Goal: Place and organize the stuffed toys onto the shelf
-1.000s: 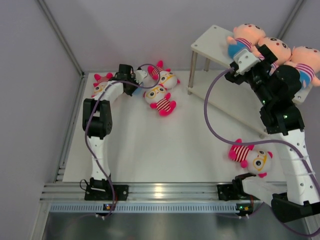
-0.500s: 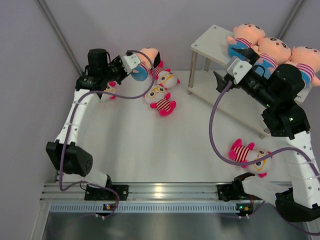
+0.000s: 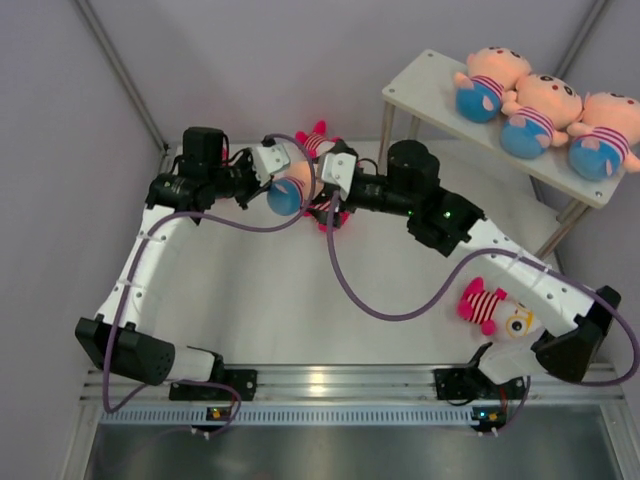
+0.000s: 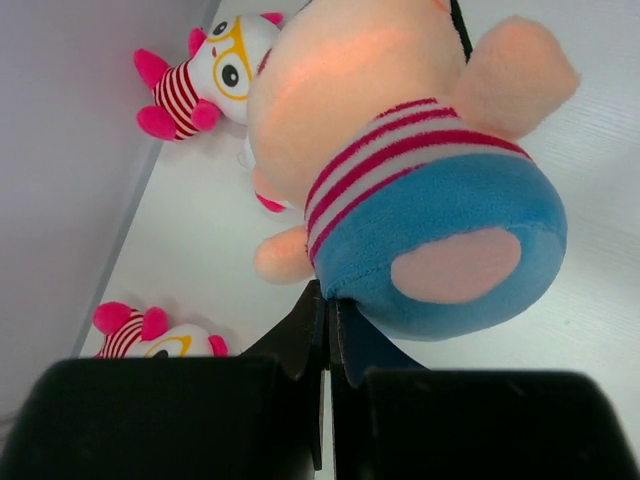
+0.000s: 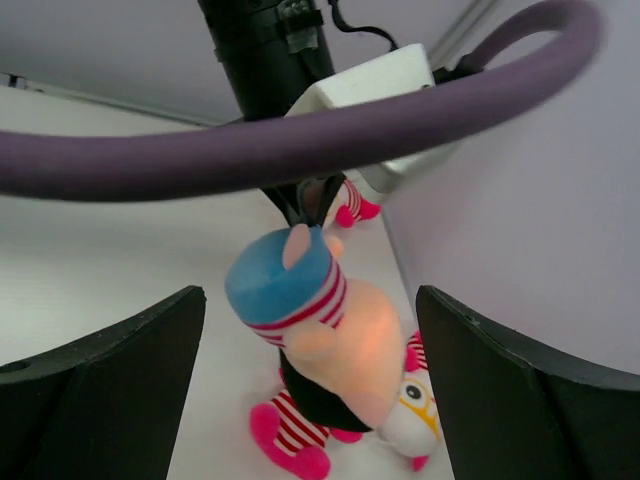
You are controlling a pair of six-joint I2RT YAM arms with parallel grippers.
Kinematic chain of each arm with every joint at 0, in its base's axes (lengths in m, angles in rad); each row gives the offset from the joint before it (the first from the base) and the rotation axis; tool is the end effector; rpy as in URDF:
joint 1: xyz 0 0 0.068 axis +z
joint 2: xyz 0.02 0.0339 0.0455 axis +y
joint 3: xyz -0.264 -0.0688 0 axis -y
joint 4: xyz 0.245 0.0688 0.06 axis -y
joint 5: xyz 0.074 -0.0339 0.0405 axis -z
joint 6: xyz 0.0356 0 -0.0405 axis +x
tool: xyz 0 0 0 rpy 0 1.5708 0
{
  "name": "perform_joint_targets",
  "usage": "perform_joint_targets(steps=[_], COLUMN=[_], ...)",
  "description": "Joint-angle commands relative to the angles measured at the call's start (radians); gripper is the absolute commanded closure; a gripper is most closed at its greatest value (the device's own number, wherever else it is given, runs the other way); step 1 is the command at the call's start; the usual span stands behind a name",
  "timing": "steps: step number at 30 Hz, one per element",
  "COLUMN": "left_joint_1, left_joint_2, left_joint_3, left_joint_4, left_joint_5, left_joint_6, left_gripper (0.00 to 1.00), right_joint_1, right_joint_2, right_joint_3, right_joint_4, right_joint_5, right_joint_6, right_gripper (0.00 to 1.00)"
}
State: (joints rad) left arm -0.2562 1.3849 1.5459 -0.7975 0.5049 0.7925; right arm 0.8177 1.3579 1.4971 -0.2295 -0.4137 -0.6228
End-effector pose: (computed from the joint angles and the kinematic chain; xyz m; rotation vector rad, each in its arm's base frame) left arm 0.2742 -0.0896 0.4089 1.2938 1.6888 -0.2428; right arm 0.1979 0.2321 0.4553 -1.3234 1.0295 0.4903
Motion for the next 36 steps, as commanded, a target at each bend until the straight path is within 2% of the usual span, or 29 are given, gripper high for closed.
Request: perform_joint_targets(steps=[1,8,14,17,22,29,36], left_joint_1=[-0.002,-0.002,-0.002,-0.002,-0.002,-0.002,-0.002], left_joint_2=[-0.076,-0.095,-0.103,-0.104,-0.112,-0.101,-0.103], left_joint_3=[0.02,0.008,0.019,0.019,0.008,-0.007,-0.023], left_joint_4=[0.0,0.001,0.001,-0.009,-0.029,-0.032,-0.031], left_joint_5=[0.046,0.067,0.096,0.096,0.089,0.083,0.089], left_joint_6=[-0.056,-0.104,-0.133,-0.122,-0.092,-0.067,-0.042], left_gripper=[1.0,1.0,1.0,1.0,1.0,1.0,1.0], right_joint_1=[0.061,0.066,0.064,0.048,-0.06,-0.084,-0.08], right_joint_2=[0.055,0.133,0.182,0.184,0.096,0.105,0.187], right_joint_3=[0.031,-0.021,-0.043,-0.07,-0.224,-0.219,-0.092], right_joint_4=[0.157,0.35,0.387,0.403,0.579,0.538,0.421], right_joint_5=[-0.019,0.039,0.069,0.017,-0.282,-0.3,-0.177], right_joint_6=[0.092,0.293,0.296,0.299,0.42,0.403,0.336], right_gripper=[0.14,0.14,0.15,0.15,0.15,0.15,0.15])
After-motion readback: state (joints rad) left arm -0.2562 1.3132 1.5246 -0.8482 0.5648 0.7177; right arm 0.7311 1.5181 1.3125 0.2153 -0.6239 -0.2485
